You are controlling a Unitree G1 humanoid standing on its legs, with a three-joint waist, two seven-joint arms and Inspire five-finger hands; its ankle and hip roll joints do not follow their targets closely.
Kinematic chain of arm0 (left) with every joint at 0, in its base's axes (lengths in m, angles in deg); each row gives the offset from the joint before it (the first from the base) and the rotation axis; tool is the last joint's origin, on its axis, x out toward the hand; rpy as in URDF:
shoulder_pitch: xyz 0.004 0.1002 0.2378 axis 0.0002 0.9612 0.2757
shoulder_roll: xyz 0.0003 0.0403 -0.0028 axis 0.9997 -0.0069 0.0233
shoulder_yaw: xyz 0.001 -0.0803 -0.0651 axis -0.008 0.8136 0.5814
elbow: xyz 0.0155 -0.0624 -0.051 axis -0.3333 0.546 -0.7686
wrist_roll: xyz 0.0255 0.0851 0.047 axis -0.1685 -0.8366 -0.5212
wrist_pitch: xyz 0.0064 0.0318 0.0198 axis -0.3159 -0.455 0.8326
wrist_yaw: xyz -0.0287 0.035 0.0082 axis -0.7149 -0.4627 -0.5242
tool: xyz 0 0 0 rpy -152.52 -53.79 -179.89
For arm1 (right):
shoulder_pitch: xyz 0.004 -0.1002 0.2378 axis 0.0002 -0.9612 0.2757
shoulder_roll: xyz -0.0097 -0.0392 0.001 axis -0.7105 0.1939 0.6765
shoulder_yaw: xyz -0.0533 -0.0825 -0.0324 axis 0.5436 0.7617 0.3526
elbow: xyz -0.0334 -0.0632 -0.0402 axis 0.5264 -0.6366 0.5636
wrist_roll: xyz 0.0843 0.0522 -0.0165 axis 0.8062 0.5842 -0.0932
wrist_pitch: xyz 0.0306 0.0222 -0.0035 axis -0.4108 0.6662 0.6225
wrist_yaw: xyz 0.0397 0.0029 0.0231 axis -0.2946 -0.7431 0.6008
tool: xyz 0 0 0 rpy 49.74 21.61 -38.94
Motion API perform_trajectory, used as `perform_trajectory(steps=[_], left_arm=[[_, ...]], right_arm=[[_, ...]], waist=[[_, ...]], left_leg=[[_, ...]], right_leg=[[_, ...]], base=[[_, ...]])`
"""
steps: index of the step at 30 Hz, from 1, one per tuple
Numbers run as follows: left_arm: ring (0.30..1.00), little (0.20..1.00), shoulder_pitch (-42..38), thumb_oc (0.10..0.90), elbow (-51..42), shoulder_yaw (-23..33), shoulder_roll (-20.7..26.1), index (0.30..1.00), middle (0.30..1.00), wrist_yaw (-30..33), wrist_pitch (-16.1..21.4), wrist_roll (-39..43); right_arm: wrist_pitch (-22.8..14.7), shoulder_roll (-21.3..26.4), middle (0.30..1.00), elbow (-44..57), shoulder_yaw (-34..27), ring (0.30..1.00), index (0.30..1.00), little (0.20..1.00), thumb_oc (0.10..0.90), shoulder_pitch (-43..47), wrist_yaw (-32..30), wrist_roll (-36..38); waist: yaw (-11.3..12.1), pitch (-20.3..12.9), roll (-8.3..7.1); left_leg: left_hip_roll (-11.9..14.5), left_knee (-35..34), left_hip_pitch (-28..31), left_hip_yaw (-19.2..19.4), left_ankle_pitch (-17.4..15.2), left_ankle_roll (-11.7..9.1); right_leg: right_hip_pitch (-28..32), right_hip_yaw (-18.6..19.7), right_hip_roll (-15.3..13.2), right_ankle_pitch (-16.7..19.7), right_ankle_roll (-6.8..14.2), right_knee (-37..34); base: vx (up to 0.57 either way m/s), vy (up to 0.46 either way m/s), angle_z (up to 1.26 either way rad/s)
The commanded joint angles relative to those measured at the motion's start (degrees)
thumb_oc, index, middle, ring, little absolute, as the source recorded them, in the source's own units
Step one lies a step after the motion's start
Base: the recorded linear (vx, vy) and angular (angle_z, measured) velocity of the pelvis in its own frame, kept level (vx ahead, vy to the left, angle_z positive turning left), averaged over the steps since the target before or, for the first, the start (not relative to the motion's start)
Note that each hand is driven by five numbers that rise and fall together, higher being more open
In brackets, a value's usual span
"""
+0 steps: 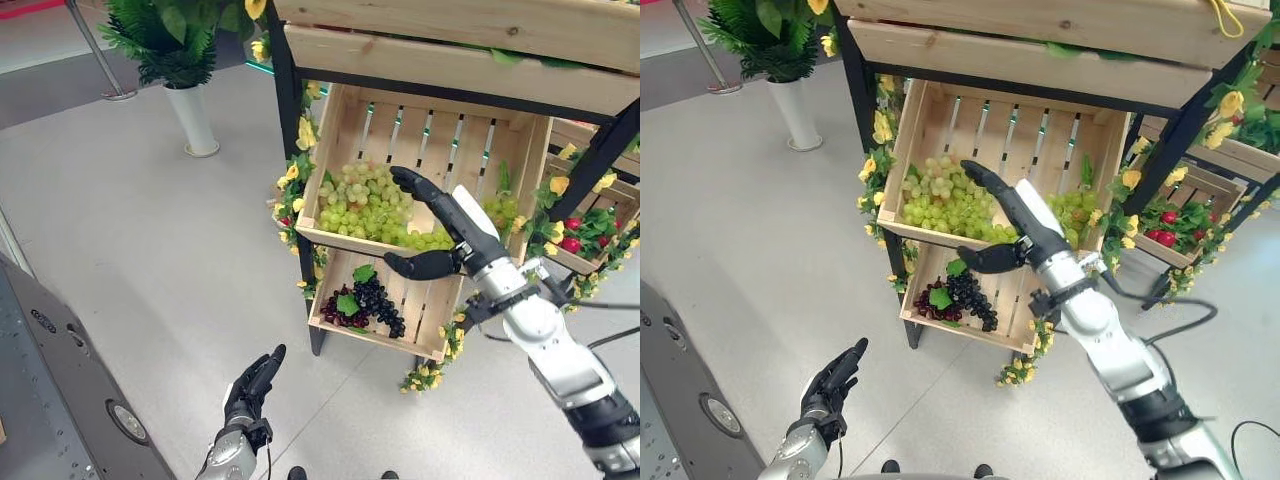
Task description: Pick up the fruits from the basket on one side to the basket on the other side
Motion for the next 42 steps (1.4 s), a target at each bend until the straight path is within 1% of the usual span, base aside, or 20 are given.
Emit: perform_trajectory(steps=[1,4,6,7,8,10,13,15,16,17,19,20,23,31,36,37,38,40,41,42], left_arm=[[0.9,0.9,-5.3,0.8,-3.0,0.1,1.0,0.9,0.9,0.6,4.1,-1.9],[0.9,0.9,-5.5,0.8,-3.3,-0.3,1.1,0.9,0.9,0.8,3.9,-1.7],[0.9,0.9,-5.5,0.8,-3.6,-0.7,1.0,0.9,0.9,0.8,3.7,-1.9],[0.9,0.9,-5.5,0.8,-3.3,-1.1,0.8,0.9,0.9,0.7,3.7,-2.0],[0.9,0.9,-5.7,0.8,-3.3,-1.3,0.7,0.9,0.9,0.7,3.5,-2.0],[0.9,0.9,-5.9,0.8,-2.7,-1.9,0.7,0.9,0.9,0.7,3.3,-1.9],[0.9,0.9,-6.5,0.8,-1.5,-2.7,0.6,0.9,0.9,0.4,3.2,-1.9],[0.9,0.9,-6.7,0.8,-0.9,-3.4,0.7,0.9,0.9,0.3,3.1,-2.1],[0.9,0.9,-6.8,0.8,-0.6,-3.5,0.7,0.9,0.9,0.1,3.1,-2.4],[0.9,0.9,-6.9,0.8,-0.4,-3.9,0.9,0.9,0.9,-0.1,2.7,-2.7],[0.9,0.9,-6.6,0.8,-0.2,-4.4,1.4,0.9,0.9,-0.5,2.7,-2.8],[0.9,0.9,-6.6,0.8,0.1,-4.5,1.6,0.9,0.9,-0.8,2.7,-2.8],[0.9,0.9,-6.4,0.8,0.0,-4.3,2.1,0.9,0.9,-1.0,1.4,-3.6],[0.9,0.9,-6.7,0.8,3.7,-4.0,2.2,0.9,0.9,-1.3,-1.0,-5.8],[0.9,0.9,-7.0,0.8,4.8,-4.6,2.8,0.9,0.9,-3.3,-2.6,-9.0],[0.9,0.9,-6.9,0.8,4.6,-4.6,3.0,0.9,0.9,-3.4,-3.0,-9.9],[0.9,0.9,-6.7,0.8,4.3,-4.4,3.6,0.9,0.9,-2.3,-3.2,-8.8],[0.9,0.9,-6.7,0.8,4.9,-4.1,3.9,0.9,0.9,-1.6,-3.0,-7.5],[0.9,0.9,-6.7,0.8,6.9,-2.9,3.8,0.9,0.9,-1.8,-3.0,-4.6],[0.9,0.9,-6.4,0.8,7.9,-2.2,3.3,0.9,0.9,-2.6,-3.4,-3.4]], right_arm=[[-9.7,-0.3,0.9,4.2,-2.1,0.9,0.9,0.9,0.8,5.4,3.7,2.8],[-11.3,-1.1,0.9,5.4,-0.6,0.9,0.9,0.9,0.8,4.1,6.9,4.7],[-14.4,-2.1,0.9,5.5,1.0,0.9,0.9,0.9,0.8,3.2,8.4,4.6],[-15.6,-3.0,0.9,5.4,2.6,0.9,0.9,0.9,0.8,2.8,11.4,5.4],[-15.6,-3.4,0.9,5.2,3.6,0.9,0.9,0.9,0.8,2.7,12.3,6.4],[-13.6,-5.3,0.9,3.3,6.7,0.9,0.9,0.9,0.8,2.2,18.4,14.2],[-10.3,-8.6,0.9,-2.2,11.5,0.9,0.9,0.9,0.8,1.1,22.1,18.3],[-9.5,-9.8,0.9,-6.8,13.7,0.9,0.9,0.9,0.8,0.3,21.6,16.5],[-8.8,-10.1,0.9,-8.1,14.1,0.9,0.9,0.9,0.8,0.2,21.4,17.2],[-6.9,-10.8,0.9,-10.6,15.3,0.9,0.9,0.9,0.8,-0.4,21.5,19.1],[-8.1,-11.3,0.9,-14.5,16.2,0.9,0.9,0.9,0.8,-1.7,21.2,17.2],[-6.3,-11.3,0.9,-16.5,16.8,0.9,0.9,0.9,0.8,-2.6,20.9,17.4],[-4.7,-11.8,0.9,-21.6,17.4,0.9,0.9,0.9,0.8,-4.3,18.1,14.4],[-2.8,-13.2,0.9,-27.9,17.4,0.9,0.9,0.9,0.8,-6.3,16.5,11.6],[-2.8,-11.9,0.9,-29.0,17.6,0.9,0.9,0.9,0.8,-6.7,16.7,7.7],[-2.4,-11.5,0.9,-29.1,17.4,0.9,0.9,0.9,0.8,-6.6,16.4,8.0],[-2.5,-11.1,0.9,-28.7,16.8,0.9,0.9,0.9,0.8,-6.3,17.5,9.9],[-2.9,-10.9,0.9,-28.4,16.3,0.9,0.9,0.9,0.8,-6.1,18.3,10.2],[-3.4,-11.1,0.9,-29.2,15.9,0.9,0.9,0.9,0.8,-5.7,17.8,10.0],[-2.9,-11.5,0.9,-29.9,15.9,0.9,0.9,0.9,0.8,-5.4,17.5,11.8]], waist=[[0.3,-1.0,0.31],[0.3,-0.9,0.3],[0.4,-0.7,0.26],[0.5,-0.6,0.27],[0.6,-0.6,0.29],[1.0,-0.4,0.23],[1.8,-0.2,0.13],[2.4,0.0,0.05],[2.5,0.0,0.03],[2.8,0.1,-0.01],[3.1,0.2,-0.01],[3.3,0.3,0.0],[3.9,0.7,-0.1],[4.5,1.8,-0.03],[4.7,3.0,0.13],[4.8,3.2,0.06],[4.7,4.0,-0.15],[4.6,4.6,-0.24],[5.0,6.0,-0.1],[5.2,6.4,-0.05]], left_leg=[[-1.7,0.5,4.1,1.6,-8.9,1.7],[-1.9,0.5,4.2,1.5,-9.0,1.8],[-1.9,0.5,4.2,1.3,-9.0,1.8],[-2.0,0.5,4.1,1.1,-8.9,1.8],[-2.0,0.5,4.0,1.0,-8.9,1.8],[-2.2,0.5,4.0,0.8,-8.9,1.8],[-2.3,0.5,3.8,0.2,-8.8,1.9],[-2.3,0.5,3.7,-0.3,-8.7,1.8],[-2.3,0.5,3.7,-0.5,-8.7,1.8],[-2.4,0.5,3.6,-0.8,-8.6,1.7],[-2.4,0.5,3.5,-1.1,-8.5,1.6],[-2.4,0.5,3.4,-1.4,-8.5,1.6],[-2.6,0.5,3.3,-2.4,-8.3,1.6],[-3.3,0.6,2.9,-4.7,-7.7,1.7],[-3.3,2.7,1.5,-5.4,-8.2,1.8],[-3.1,3.8,1.3,-5.4,-8.5,1.8],[-2.5,8.1,0.0,-5.0,-9.5,1.6],[-2.0,11.0,-1.3,-5.3,-9.9,1.2],[-1.2,12.6,-3.1,-6.2,-8.8,0.0],[-0.8,11.8,-3.3,-6.5,-7.5,-0.6]], right_leg=[[3.5,-1.3,-0.7,-3.1,-1.3,0.4],[3.6,-1.3,-0.7,-3.2,-1.2,0.4],[3.7,-1.4,-0.7,-3.2,-1.2,0.4],[3.7,-1.5,-0.7,-3.2,-1.1,0.4],[3.6,-1.5,-0.7,-3.2,-1.1,0.4],[3.6,-1.8,-0.8,-3.3,-1.1,0.5],[3.8,-2.3,-0.8,-3.4,-1.2,0.4],[4.0,-2.8,-0.8,-3.6,-1.3,0.5],[4.0,-2.9,-0.9,-3.6,-1.3,0.5],[4.0,-3.3,-0.9,-3.6,-1.3,0.5],[4.1,-3.8,-0.9,-3.7,-1.3,0.5],[4.2,-4.1,-0.9,-3.8,-1.4,0.5],[4.6,-4.9,-0.9,-4.0,-1.5,0.6],[4.6,-5.9,-0.9,-4.6,-1.8,1.8],[3.6,-6.4,-1.0,-5.9,-2.3,4.2],[3.3,-6.8,-1.1,-6.7,-2.6,5.7],[2.1,-6.9,-1.1,-8.4,-3.4,9.8],[1.4,-6.9,-0.8,-9.6,-4.2,12.0],[1.0,-7.2,-0.1,-10.4,-5.5,13.7],[1.3,-7.6,0.2,-10.3,-5.8,13.3]], base=[[0.0,-0.01,-0.08],[0.0,-0.006,-0.04],[0.0,0.0,0.0],[0.0,0.0,0.0],[0.0,0.0,0.0],[0.0,0.0,0.0],[0.0,-0.02,0.01],[0.01,-0.038,0.04],[0.0,-0.047,0.03],[0.0,-0.04,0.04],[0.0,-0.044,0.08],[0.01,-0.042,0.11],[0.01,-0.06,0.16],[0.01,-0.061,0.16],[-0.05,-0.101,0.13],[-0.04,-0.227,0.2],[-0.04,-0.224,0.17],[-0.06,-0.269,0.19],[-0.09,-0.374,0.21],[-0.07,-0.328,0.16]])
